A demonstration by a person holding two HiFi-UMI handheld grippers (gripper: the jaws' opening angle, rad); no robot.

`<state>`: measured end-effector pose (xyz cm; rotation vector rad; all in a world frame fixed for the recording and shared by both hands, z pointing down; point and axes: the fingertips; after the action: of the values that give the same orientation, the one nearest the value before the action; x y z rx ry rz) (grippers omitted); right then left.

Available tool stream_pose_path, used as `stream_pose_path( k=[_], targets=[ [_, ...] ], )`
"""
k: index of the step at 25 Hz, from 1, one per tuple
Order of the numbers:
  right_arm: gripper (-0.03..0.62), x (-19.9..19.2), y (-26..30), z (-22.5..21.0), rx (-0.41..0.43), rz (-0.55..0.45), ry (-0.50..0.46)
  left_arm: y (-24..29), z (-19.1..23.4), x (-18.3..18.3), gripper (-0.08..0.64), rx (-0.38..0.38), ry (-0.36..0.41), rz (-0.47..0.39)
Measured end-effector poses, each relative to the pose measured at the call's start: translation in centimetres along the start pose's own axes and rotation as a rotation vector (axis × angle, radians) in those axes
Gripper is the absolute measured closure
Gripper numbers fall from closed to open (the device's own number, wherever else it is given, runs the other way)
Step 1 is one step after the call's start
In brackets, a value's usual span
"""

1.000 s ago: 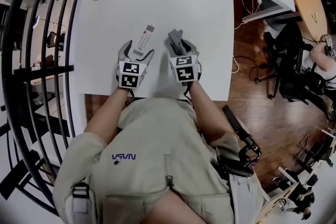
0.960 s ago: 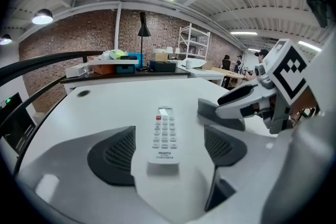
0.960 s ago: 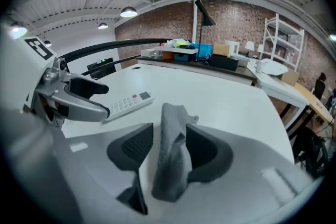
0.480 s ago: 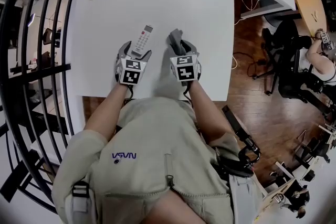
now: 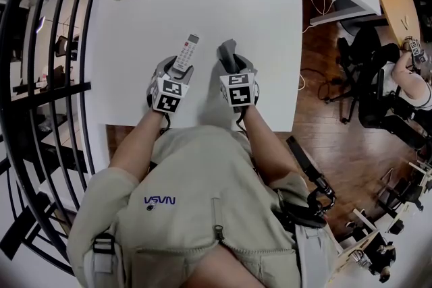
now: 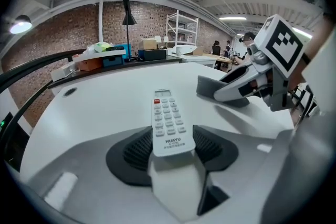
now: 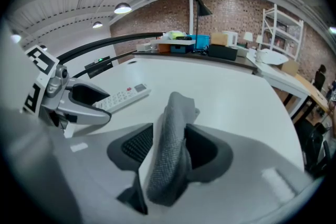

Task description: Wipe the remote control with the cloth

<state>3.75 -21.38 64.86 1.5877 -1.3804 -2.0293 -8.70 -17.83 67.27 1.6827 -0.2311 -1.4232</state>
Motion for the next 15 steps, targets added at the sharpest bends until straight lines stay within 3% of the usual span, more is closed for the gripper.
stream_pose_path(
  k=[11, 15],
  targets=[
    [0.399, -0.4, 0.2, -0.9, -0.005, 0.012, 0.0, -2.7, 0.0, 2.4, 0.316, -0.007, -0.087, -0.069],
    [0.482, -0.4, 0.3, -1.0, -0.022, 0.03, -0.026, -3.7, 0.3, 3.5, 0.316, 0.009, -0.075, -0.115]
  ],
)
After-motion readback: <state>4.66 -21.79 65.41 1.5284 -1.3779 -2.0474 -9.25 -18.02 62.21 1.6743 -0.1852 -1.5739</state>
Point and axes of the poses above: the fingertips, and each gripper's own axes: y forward along the fingers, z to its left, x out of its top, and after that the axes turned 2 degrees about z, right-handed
